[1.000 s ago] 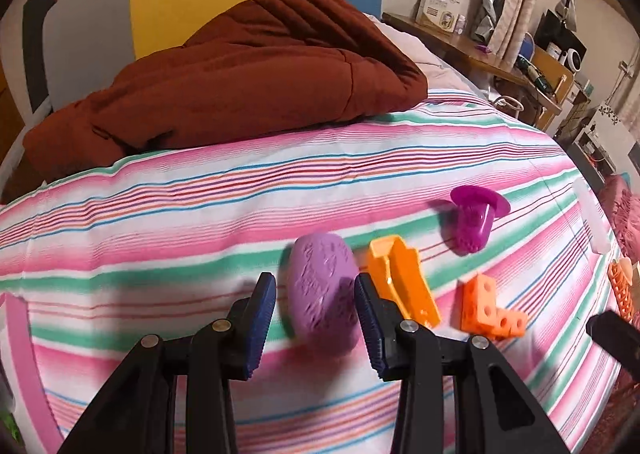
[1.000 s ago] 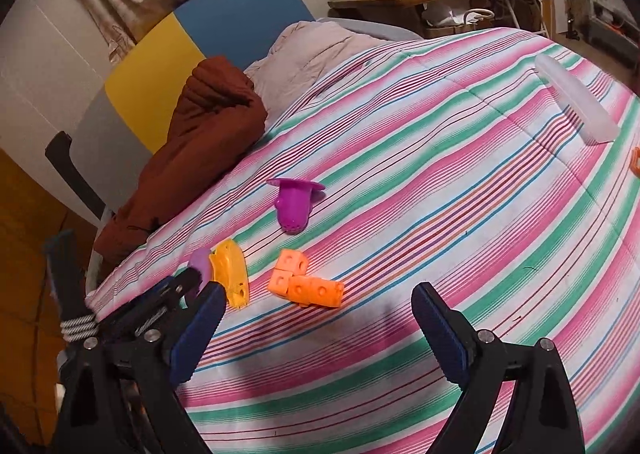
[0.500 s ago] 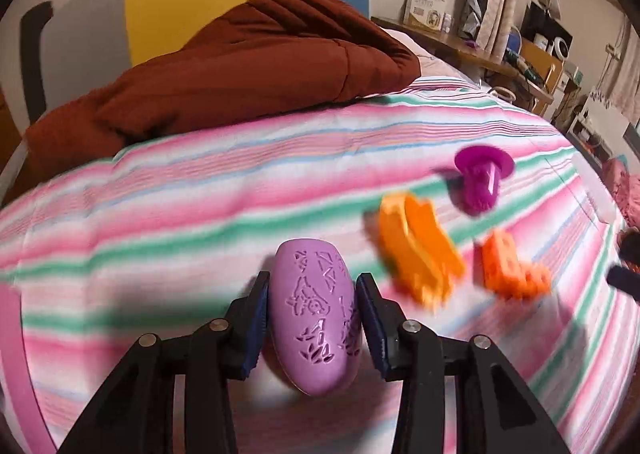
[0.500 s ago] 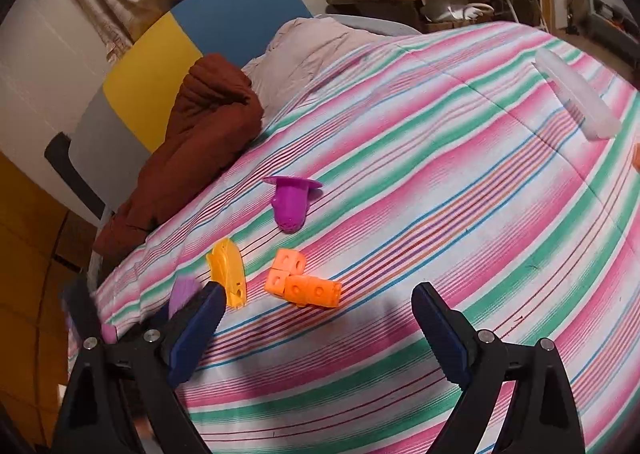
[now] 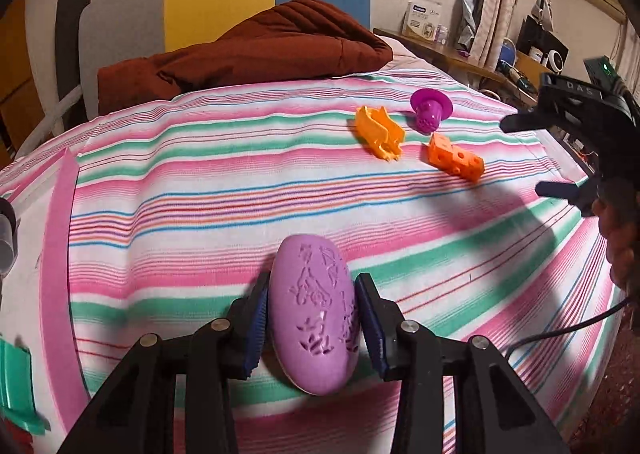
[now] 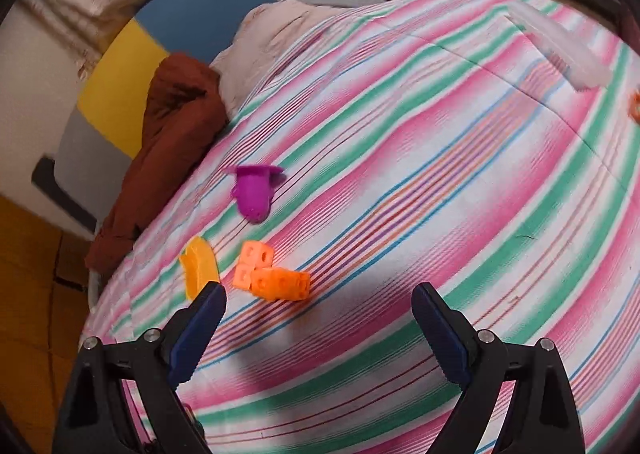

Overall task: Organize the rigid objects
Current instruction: 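Grasp the purple oval with the left gripper while the right grasps the orange linked cubes, then carry the purple oval toward the tray with the left gripper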

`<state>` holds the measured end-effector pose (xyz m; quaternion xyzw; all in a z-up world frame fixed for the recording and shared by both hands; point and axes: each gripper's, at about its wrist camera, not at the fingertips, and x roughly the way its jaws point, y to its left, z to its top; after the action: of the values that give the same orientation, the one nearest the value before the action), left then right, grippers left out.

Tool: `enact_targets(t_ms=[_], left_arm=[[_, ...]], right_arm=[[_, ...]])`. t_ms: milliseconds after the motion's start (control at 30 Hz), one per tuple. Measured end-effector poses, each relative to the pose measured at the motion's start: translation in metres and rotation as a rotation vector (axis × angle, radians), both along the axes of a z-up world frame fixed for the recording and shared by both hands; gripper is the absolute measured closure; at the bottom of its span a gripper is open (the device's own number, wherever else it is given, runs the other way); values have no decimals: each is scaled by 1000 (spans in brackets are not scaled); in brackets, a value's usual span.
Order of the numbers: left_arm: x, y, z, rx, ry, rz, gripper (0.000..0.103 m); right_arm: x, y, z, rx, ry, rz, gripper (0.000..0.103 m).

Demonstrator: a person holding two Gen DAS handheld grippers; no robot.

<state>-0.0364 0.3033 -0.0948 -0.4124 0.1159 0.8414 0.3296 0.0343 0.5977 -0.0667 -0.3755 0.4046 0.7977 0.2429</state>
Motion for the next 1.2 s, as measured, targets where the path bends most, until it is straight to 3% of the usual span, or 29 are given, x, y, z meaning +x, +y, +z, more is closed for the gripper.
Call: enact_targets(t_ms=[100,233,367,533,567,600,633,667,800,933,1067,1200], left_arm=[[2,3,-1,-15,23,-1,62],[4,1,-1,-7,23,0,62],[4,-2,-1,-1,23,-1,62],[4,-2,-2,9,25,-1,62],[3,-2,-2,14,24,-1,62],[3,-3,-2,18,22,-1,62],[3,-3,-2,20,22,-1,62],[3,-3,-2,22,22,-1,62],[3,-3,-2,25,24,-1,62],[3,-3,-2,28,22,0,62],[3,-2,-2,21,25,0,62],[5,2,-1,-10,34,-2,62]], right_arm=[[-13,-18,4,78,-35,88,9],[-39,-56,14,331,-116,258,9],[-68,-70,6,426,-200,413,10],[-97,-57,-16,451,-278,489,18],[-101,-56,-22,449,-298,501,40],[-102,-55,-26,429,-305,513,48],[-100,-55,-25,415,-272,509,66],[-99,-57,-23,395,-261,519,75],[-89,-86,-23,388,-290,578,75],[-67,-114,-21,312,-271,617,75],[-51,-140,-21,398,-254,649,75],[-48,-132,-23,368,-209,653,75]])
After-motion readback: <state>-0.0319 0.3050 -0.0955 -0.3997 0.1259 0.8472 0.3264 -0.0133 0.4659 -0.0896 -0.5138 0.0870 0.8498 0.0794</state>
